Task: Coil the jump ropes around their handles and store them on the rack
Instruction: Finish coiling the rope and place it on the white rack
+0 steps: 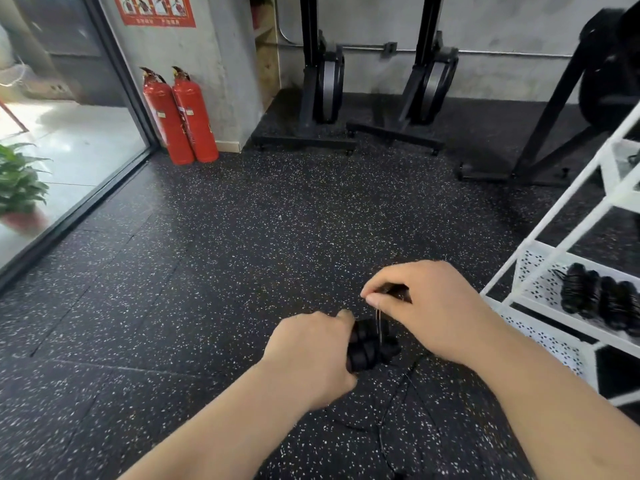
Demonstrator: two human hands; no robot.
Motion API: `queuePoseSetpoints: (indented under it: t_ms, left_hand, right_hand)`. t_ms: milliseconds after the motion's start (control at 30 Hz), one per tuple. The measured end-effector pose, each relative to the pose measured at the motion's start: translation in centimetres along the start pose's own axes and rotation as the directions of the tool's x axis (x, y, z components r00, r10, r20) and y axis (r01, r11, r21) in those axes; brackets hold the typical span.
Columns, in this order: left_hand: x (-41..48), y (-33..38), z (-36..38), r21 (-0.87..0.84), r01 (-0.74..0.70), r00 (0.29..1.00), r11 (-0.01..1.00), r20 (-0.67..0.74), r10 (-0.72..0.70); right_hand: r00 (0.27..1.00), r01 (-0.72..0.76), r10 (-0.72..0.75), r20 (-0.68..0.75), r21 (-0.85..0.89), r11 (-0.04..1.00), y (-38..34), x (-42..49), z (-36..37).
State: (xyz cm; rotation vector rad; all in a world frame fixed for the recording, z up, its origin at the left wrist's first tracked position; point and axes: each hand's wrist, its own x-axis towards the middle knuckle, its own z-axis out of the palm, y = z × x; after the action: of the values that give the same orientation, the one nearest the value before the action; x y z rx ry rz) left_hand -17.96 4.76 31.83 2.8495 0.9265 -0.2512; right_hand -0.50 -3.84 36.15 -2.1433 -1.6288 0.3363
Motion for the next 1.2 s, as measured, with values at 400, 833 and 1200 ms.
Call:
queuePoseSetpoints:
  t_ms: [400,833,1200]
  left_hand:
    - [-0.3,-1.2,-1.6,0.022,-0.357,0.907,0.934,-0.23,0.352]
    - [-0.9,-1.2,-3.6,-0.45,-0.063,0.927,0.891,-0.358,-0.115]
    - [0.4,-5.7,-3.4,-0.393,0.332,0.876,0.858,-0.21,-0.435]
  right_hand:
    - [0.975,-0.068,-0.036,0.218,0.453,0.889,2.4,0.1,-1.7]
    - [0.954,-0.282,0.19,0.231,0.908,0.311,-1.1,0.8,3.5]
    - [0.994,-0.065,0.06,0.087,0.054,0.996,-4.3,-1.4,5.2]
